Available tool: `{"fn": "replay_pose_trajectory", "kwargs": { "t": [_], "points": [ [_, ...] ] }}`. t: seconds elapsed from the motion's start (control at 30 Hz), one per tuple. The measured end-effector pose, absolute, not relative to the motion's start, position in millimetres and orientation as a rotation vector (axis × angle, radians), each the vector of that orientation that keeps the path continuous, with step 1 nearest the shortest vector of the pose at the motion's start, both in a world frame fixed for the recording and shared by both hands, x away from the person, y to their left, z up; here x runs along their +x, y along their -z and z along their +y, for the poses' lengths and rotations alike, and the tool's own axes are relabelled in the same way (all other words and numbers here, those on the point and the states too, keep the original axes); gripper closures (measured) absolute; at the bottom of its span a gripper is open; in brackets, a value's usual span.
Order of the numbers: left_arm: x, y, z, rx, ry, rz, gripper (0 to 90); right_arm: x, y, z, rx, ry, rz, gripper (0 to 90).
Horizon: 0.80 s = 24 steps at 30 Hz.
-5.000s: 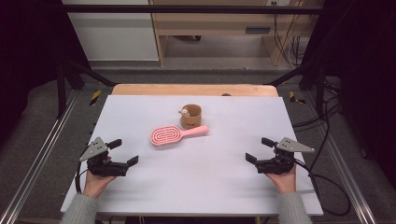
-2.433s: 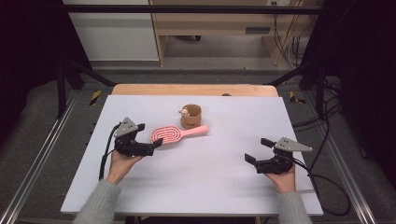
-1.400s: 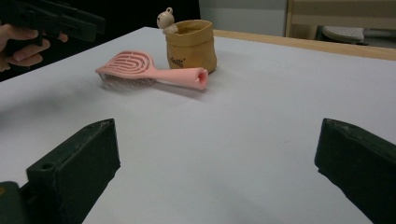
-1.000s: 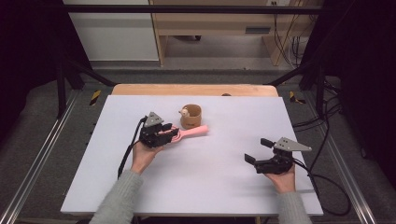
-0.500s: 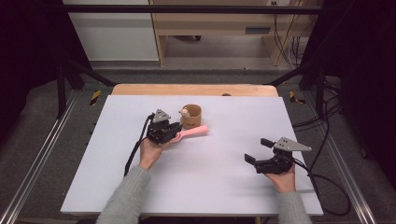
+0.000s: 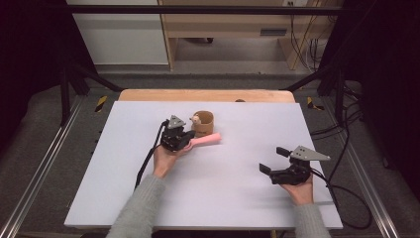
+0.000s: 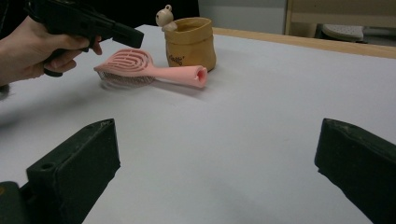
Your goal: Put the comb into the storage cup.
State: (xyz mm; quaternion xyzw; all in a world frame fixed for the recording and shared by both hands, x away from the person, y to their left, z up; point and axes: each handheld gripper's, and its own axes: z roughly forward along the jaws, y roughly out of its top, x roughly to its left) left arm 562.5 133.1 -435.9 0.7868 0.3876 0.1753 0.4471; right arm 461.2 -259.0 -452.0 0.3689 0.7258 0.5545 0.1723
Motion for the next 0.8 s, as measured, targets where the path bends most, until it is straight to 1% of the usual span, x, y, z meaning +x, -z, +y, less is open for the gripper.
{"fn": "replay_pose_trajectory", "kwargs": {
  "t": [0.27, 0.53, 0.8],
  "points": [
    [569, 442, 126, 1.974, -0.431, 0.959, 89.5, 461, 452, -259, 1.046, -1.572, 2.060, 0.4],
    [576, 446, 111, 2.005, -0.446, 0.963, 89.6, 461, 452, -259, 1.046, -1.574, 2.059, 0.4],
    [582, 456, 102, 2.011, -0.442, 0.996, 89.6, 461, 452, -259, 1.049, -1.576, 2.059, 0.4]
  ]
}}
